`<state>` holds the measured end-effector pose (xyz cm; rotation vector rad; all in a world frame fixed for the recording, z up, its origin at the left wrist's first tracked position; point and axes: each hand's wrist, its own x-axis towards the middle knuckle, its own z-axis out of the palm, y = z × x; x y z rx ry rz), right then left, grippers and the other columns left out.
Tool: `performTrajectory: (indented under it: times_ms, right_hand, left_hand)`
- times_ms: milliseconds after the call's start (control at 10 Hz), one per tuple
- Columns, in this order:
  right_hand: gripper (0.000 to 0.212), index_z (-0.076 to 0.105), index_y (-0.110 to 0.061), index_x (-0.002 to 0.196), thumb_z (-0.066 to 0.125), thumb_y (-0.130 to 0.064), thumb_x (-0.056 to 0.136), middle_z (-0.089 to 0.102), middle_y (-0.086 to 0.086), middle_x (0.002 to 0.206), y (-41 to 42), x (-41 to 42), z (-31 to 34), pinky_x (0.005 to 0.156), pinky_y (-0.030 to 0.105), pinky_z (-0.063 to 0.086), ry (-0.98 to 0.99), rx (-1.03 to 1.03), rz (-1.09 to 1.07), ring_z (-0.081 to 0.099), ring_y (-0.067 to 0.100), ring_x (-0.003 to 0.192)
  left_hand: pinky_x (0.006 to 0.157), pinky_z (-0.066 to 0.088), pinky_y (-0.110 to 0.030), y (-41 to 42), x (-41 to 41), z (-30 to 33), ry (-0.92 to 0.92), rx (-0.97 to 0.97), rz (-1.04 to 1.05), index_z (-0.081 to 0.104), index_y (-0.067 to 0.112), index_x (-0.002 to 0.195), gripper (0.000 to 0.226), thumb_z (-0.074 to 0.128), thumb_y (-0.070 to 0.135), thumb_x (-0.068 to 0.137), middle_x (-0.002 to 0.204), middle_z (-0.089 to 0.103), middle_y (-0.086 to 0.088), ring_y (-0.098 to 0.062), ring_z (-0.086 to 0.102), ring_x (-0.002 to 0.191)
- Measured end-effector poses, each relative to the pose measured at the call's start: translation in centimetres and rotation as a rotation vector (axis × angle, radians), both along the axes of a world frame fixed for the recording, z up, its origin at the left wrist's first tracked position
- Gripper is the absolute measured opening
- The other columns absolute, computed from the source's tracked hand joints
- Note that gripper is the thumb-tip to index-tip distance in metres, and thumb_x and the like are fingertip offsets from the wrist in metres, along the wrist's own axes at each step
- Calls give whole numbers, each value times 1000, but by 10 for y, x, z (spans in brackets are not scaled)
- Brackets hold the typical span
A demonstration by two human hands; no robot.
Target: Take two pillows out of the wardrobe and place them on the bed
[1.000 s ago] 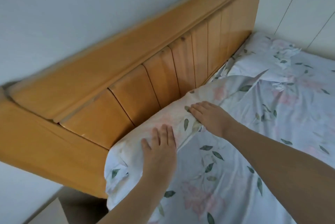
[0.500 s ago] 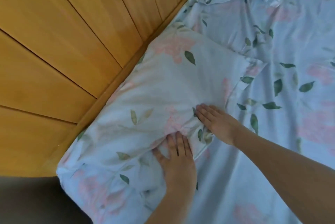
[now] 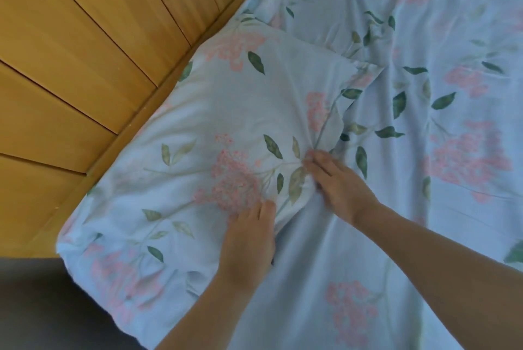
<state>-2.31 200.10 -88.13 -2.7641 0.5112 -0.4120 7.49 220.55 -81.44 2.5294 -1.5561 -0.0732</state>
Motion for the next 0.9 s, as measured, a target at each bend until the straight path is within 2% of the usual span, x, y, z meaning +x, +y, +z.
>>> performTrajectory:
  times_ms: [100,200,300,400,500,600,700,800,900]
  right_hand:
    - [45,54,-15,130,45,-5,87,56,4,130,18,7,14,100,35,46,-175,885,-589,56,24,114]
    - [24,64,-5,99,44,-12,90,69,15,101,13,25,24,85,46,55,-248,1380,-890,62,27,83]
    - [15,63,-11,83,56,-18,94,62,9,78,1,38,34,64,34,56,-227,1547,-942,57,21,68]
    - [14,58,-9,76,62,-15,88,58,13,74,-3,45,31,57,31,51,-112,1427,-908,53,21,60]
    - [12,58,-7,76,56,-15,85,58,12,73,-3,41,27,67,40,55,-1,1104,-931,59,28,68]
    - [13,60,-3,84,49,-8,87,59,11,73,1,27,36,60,31,47,147,936,-937,57,27,69]
    - [17,58,1,96,44,-7,92,59,18,92,13,21,67,69,32,41,288,880,-863,58,33,84]
    - [30,51,3,120,43,-11,95,58,20,115,35,12,120,79,34,42,283,791,-776,57,36,107]
    - [33,45,-1,126,43,-14,96,56,16,123,55,3,167,89,36,46,255,719,-694,57,31,111]
  left_hand:
    - [43,36,-27,12,-3,6,42,78,-17,56,13,85,29,72,3,63,71,55,0,-19,47,52]
    - [69,53,-39,33,-9,-4,-73,316,-29,66,13,88,24,65,28,69,95,63,-7,-28,62,80]
    - [76,48,-44,42,-4,-10,-128,512,9,64,9,93,41,76,29,59,98,60,-13,-33,57,85]
    - [76,47,-41,34,2,-7,-171,586,7,63,10,96,38,75,15,60,93,59,-11,-31,56,83]
    - [89,45,-39,25,-4,0,-61,679,-18,50,8,124,37,54,13,88,121,54,-12,-32,54,108]
    - [91,46,-42,26,-20,8,238,776,-166,48,8,127,38,52,8,90,128,47,-13,-34,51,114]
    - [89,49,-43,16,-17,34,398,845,-202,51,4,123,30,48,8,93,124,51,-18,-35,55,108]
    - [87,50,-42,-1,0,88,352,598,-87,50,10,125,31,42,19,97,121,50,-9,-28,54,105]
    - [83,51,-41,-6,9,135,215,455,-87,50,8,120,28,37,21,99,112,51,-8,-25,53,98]
